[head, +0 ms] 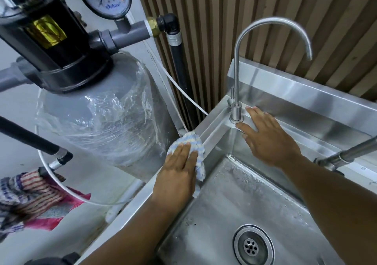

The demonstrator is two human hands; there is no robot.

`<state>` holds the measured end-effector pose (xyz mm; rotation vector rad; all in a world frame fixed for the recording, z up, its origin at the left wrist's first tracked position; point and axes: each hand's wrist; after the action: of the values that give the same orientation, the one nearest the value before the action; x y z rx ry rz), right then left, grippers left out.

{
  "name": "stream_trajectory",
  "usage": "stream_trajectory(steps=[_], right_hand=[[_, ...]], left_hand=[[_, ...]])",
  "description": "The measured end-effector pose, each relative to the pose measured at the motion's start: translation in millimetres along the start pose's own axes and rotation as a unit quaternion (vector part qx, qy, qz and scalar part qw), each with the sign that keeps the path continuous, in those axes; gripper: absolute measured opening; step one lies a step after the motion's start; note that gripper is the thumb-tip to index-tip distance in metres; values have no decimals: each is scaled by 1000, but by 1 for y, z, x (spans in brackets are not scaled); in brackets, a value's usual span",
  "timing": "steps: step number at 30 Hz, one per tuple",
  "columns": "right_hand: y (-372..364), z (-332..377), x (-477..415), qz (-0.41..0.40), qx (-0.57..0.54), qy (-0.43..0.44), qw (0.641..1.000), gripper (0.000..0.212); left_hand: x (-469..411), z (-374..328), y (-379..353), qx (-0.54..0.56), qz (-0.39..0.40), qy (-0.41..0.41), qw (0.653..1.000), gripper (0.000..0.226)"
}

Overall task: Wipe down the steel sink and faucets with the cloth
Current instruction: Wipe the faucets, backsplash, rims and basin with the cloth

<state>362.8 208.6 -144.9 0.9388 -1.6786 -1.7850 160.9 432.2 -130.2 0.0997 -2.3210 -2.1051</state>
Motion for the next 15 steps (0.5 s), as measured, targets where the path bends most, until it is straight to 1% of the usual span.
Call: stream_trajectory(steps=[3, 5, 7, 9, 12, 14, 15], right_hand=[[0, 1, 0, 1, 2, -5, 1000, 45], [0, 1, -1, -4, -2, -11, 1000, 44], [0, 3, 0, -10, -4, -17, 1000, 43], [-2, 3, 0, -15, -2, -19, 1000, 43], [-2, 3, 0, -17, -6, -17, 1000, 42], [-2, 4, 0, -11, -10, -20, 1000, 42], [-2, 4, 0, -6, -10, -21, 1000, 43]], left_hand=[[-43, -16, 3, -1, 38, 46, 998, 66], [-81, -29, 4, -8, 74, 56, 996, 70], [-111, -42, 3, -28, 110, 60, 992, 69], [-127, -52, -4, -48, 106, 50, 992, 62], [-119, -54, -6, -76, 102, 32, 991, 66], [-99, -47, -7, -62, 100, 4, 993, 72], [-87, -43, -8, -52, 93, -10, 994, 71]])
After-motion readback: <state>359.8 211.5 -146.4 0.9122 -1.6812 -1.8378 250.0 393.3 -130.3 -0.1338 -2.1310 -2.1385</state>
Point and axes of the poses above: each hand's wrist, its own x-axis away from the middle knuckle, its own y-axis out of the back of the hand, z = x × y, and after that the axes turned 4 degrees about z, right-handed
